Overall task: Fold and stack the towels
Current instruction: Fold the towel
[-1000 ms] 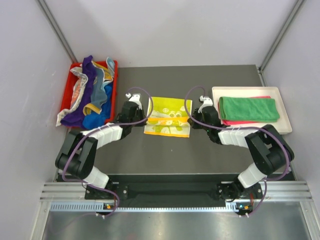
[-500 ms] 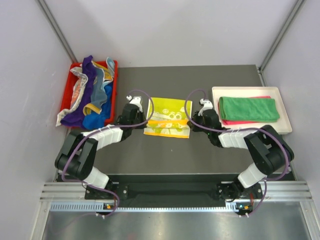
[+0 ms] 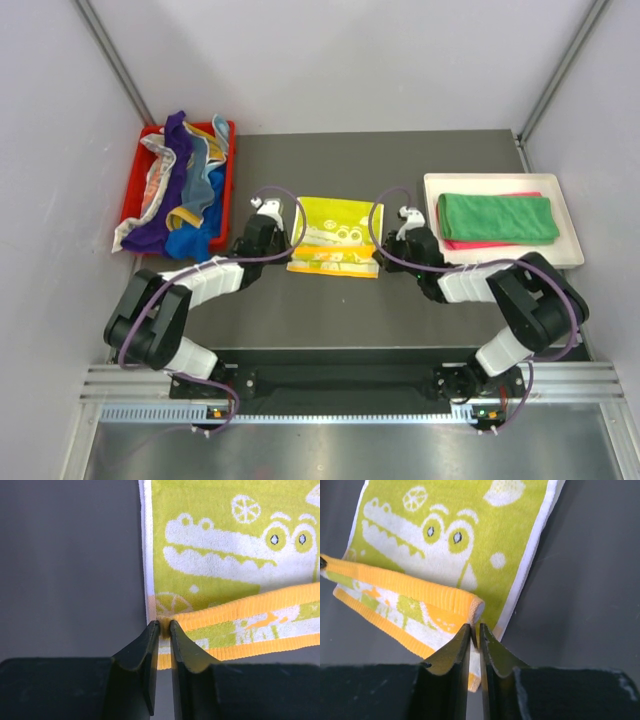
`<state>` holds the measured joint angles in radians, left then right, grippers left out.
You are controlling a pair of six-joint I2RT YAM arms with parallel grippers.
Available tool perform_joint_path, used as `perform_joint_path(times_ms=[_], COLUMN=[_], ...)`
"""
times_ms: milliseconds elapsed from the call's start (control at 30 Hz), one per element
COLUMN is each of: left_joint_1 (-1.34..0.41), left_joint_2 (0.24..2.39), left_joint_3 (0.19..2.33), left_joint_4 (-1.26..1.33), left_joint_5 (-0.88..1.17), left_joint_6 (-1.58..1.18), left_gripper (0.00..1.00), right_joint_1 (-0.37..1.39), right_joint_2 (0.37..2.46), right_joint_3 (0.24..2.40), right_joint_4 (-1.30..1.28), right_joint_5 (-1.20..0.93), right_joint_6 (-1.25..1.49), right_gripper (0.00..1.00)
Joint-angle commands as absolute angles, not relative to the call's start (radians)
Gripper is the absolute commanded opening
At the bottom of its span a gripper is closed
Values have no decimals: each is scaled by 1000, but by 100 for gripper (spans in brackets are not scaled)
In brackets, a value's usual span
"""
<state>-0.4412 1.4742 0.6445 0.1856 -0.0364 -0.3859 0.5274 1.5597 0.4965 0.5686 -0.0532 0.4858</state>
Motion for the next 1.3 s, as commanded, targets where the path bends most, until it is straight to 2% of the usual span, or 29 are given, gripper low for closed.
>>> perform_joint_path(times_ms=[0,67,500,733,900,1000,1100,1133,1267], left_joint_1=[-446,-449,-459,-459,-457,-459,-457,-457,-457], left_joint_2=[1416,1396,1232,1386,1509,1545,1551,1554,1580], left_joint_3=[634,634,649,724,772,770,746,741,746], left_joint_4=[207,192,110,91,52,38,46,46,22], left_joint_5=[-67,-69,-72,-119,-153,-141,-123,-118,-87], left_joint_6=[-391,-390,-380,-425,-442,-456,-472,-476,-494], left_gripper=[20,22,25,24,32,36,41,42,45], right_joint_1=[543,545,546,568,601,615,644,650,663], right_joint_2=[1494,1465,1267,1348,1443,1480,1496,1497,1515], right_joint_3=[469,462,491,552,569,575,572,569,555], right_joint_4=[629,615,462,403,344,304,267,256,249], right_joint_5=[-72,-60,-26,-17,57,97,135,150,166], right_joint_6=[494,494,492,505,537,564,574,580,614], right_gripper=[14,21,26,25,25,31,39,44,50])
